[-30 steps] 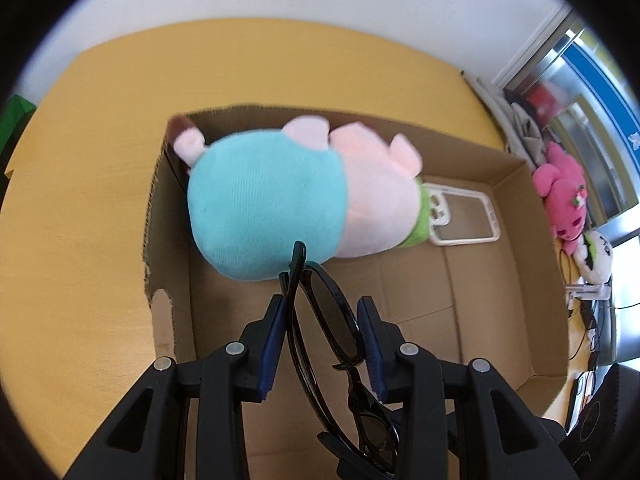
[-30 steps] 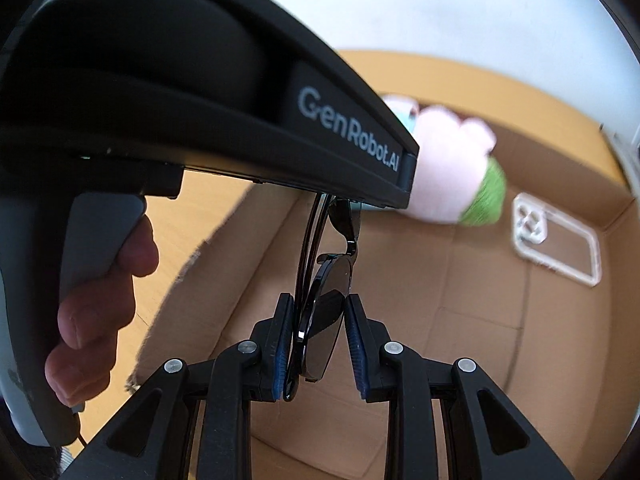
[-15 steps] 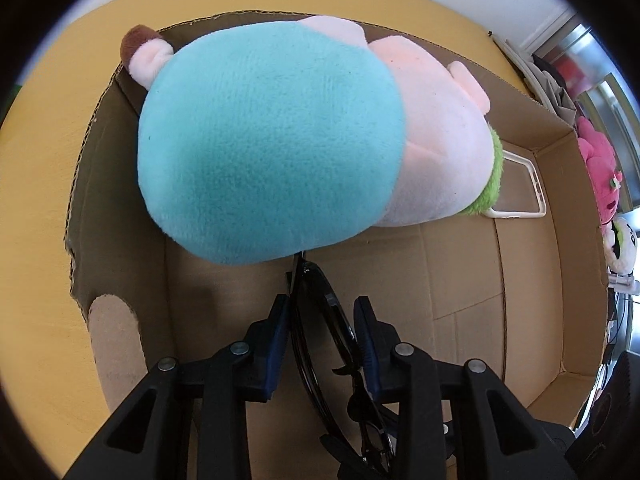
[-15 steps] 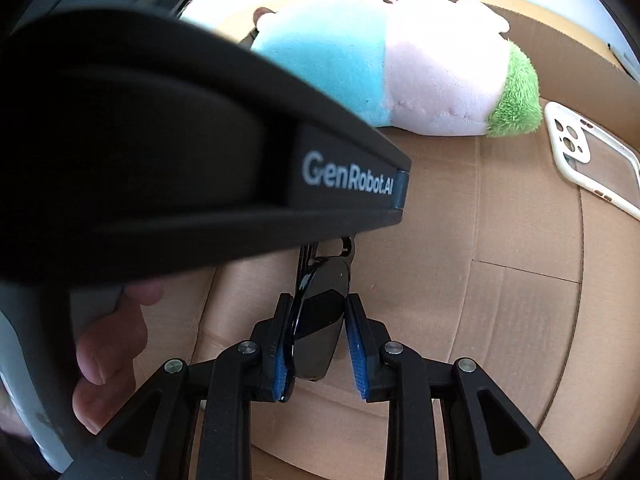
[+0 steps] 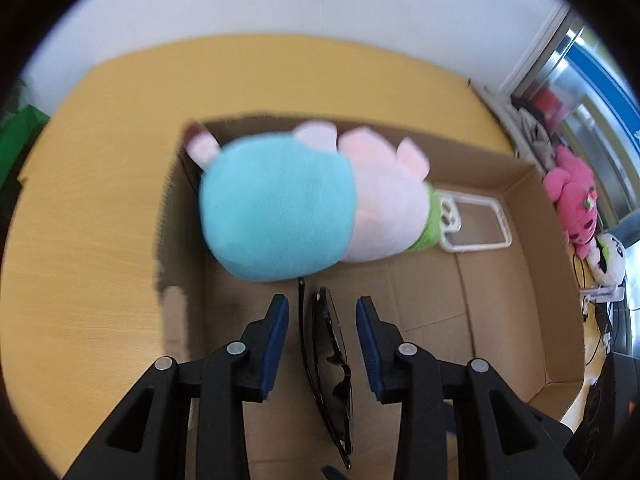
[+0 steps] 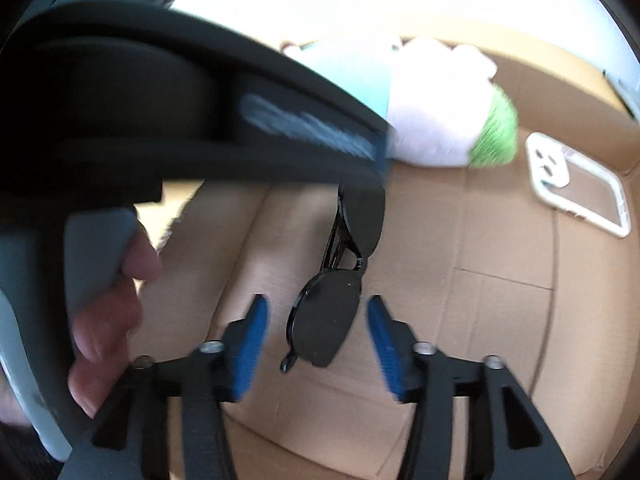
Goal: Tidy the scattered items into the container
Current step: 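Lower the sunglasses into the box and open both grippers, then move the right gripper toward the pink pen on the table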
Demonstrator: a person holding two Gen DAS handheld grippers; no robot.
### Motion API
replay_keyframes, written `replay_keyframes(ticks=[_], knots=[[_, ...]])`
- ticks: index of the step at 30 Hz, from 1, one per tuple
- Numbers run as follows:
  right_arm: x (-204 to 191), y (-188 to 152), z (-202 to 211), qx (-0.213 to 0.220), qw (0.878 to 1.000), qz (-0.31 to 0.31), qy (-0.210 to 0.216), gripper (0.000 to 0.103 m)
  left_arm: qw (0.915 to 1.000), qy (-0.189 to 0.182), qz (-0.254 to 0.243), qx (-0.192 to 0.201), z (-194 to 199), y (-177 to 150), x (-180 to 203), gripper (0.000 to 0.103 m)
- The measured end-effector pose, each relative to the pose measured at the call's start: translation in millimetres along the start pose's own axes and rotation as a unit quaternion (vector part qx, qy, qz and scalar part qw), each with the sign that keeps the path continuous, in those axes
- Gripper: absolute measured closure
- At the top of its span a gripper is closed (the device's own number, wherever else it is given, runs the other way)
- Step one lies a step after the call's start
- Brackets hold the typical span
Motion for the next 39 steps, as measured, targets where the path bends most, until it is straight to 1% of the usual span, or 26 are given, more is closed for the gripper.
replay_keyframes(ticks=[1,2,3,5,6,7,8,10,11,12,13,16,17,18,21,25,31,39], knots=[[0.6,0.6,9.6,0.014,1.0,-0.001,-0.001,0.021,0.9997,0.005,-0.004,0.022,14.5,5.0,0.7,0.069],[1.6,0.8,19.9,0.028,1.0,-0.003,-0.002,0.014,0.9991,0.008,-0.008,0.041,28.1,8.6,2.3,0.066],[2.5,0.2,28.3,0.039,0.999,-0.004,-0.003,0.01,0.9977,0.013,-0.015,0.065,46.2,11.3,4.6,0.062],[5.5,-3.4,53.3,0.069,0.998,-0.002,-0.006,0.007,0.9932,0.026,-0.029,0.109,77.1,13.9,11.1,0.039],[6.4,-5.5,63.5,0.08,0.997,0.002,-0.009,0.004,0.9892,0.032,-0.037,0.138,96.1,13.4,15.3,0.033],[8.6,-8.8,77.9,0.097,0.995,0.012,-0.018,0.003,0.985,0.037,-0.043,0.163,112.6,11.9,19.9,0.024],[10.7,-11.7,89.8,0.113,0.993,0.022,-0.029,0.0,0.9803,0.038,-0.05,0.188,129.9,8.0,26.4,0.023],[20.3,-21.7,110.8,0.14,0.988,0.042,-0.053,0.0,0.9742,0.035,-0.063,0.214,149.8,-1.6,41.0,0.023],[48.6,-20.0,116.9,0.149,0.985,0.048,-0.065,0.0,0.9712,0.04,-0.065,0.226,158.4,-8.6,46.3,0.023],[60.1,-25.0,126.5,0.156,0.983,0.051,-0.078,0.0,0.9676,0.049,-0.064,0.239,166.2,-17.0,51.7,0.023],[54.9,-24.9,138.6,0.159,0.982,0.052,-0.086,0.0,0.9654,0.052,-0.059,0.249,172.2,-25.5,56.3,0.023],[59.2,-42.8,169.5,0.169,0.979,0.059,-0.094,0.0,0.9647,0.039,-0.046,0.257,177.3,-46.8,80.8,0.023],[58.8,-37.9,167.9,0.172,0.978,0.062,-0.097,0.0,0.9652,0.038,-0.041,0.256,178.3,-54.1,85.1,0.023],[49.8,-29.4,172.5,0.174,0.978,0.065,-0.099,0.0,0.9654,0.038,-0.037,0.255,180.4,-60.4,88.2,0.023],[41.5,-38.4,189.0,0.178,0.977,0.061,-0.098,0.0,0.9659,0.037,-0.028,0.255,191.0,-76.7,96.6,0.023],[43.5,-46.9,210.0,0.187,0.974,0.066,-0.108,0.0,0.9652,0.041,-0.032,0.256,197.4,-88.9,105.6,0.023],[52.3,-53.1,220.0,0.189,0.974,0.057,-0.113,0.0,0.9649,0.034,-0.042,0.257,199.7,-102.8,119.2,0.023],[66.5,-57.9,222.5,0.191,0.973,0.051,-0.121,0.0,0.9663,0.038,-0.042,0.251,194.8,-111.6,122.4,0.023]])
Point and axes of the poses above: each gripper's, at about its wrist camera, not at the fingertips, and z roughly against the way its jaws point, x to its right, y to its top, the point moved 10 cm from there along -z, roughly the way its jaws point, and after that the axes turned 15 degrees about x, right-handed, at the moved point
